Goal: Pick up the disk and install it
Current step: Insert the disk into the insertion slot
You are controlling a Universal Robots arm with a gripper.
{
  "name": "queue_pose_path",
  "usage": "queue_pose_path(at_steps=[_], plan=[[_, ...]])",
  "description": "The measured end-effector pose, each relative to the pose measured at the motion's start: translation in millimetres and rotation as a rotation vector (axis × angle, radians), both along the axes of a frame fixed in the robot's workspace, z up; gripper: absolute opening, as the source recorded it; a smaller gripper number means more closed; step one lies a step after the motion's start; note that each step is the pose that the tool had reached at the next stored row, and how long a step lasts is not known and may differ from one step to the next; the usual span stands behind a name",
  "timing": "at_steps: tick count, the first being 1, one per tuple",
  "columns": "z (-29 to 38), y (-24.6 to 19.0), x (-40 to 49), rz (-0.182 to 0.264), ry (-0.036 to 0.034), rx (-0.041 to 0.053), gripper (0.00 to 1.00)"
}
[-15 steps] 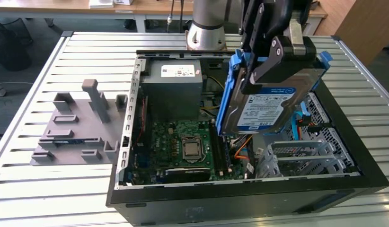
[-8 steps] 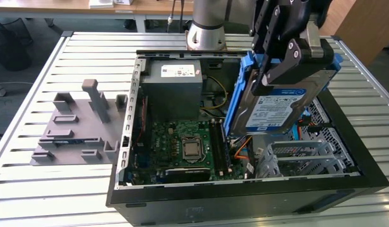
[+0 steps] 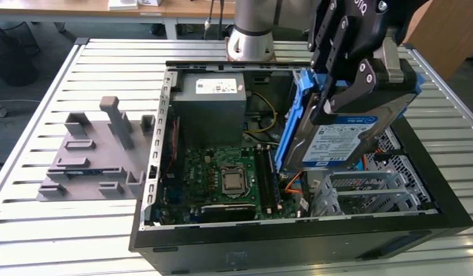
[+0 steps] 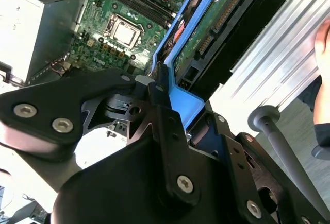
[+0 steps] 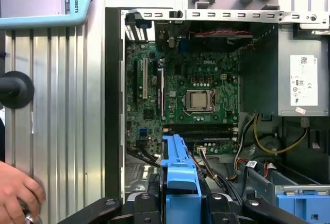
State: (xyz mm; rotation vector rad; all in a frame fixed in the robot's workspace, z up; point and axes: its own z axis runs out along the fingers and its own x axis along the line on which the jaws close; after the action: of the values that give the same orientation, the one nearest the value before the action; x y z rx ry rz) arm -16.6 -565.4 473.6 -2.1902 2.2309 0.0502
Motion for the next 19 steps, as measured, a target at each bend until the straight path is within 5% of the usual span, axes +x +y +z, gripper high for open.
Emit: queue_pose_path(at_steps=[7,19], plan=[[-2.2,-0.5,13.9,0.0,0.0,-0.0002,0.36],[-5.8,-0.6,17.0,-0.004,-0.0019,-0.0002,0.36]])
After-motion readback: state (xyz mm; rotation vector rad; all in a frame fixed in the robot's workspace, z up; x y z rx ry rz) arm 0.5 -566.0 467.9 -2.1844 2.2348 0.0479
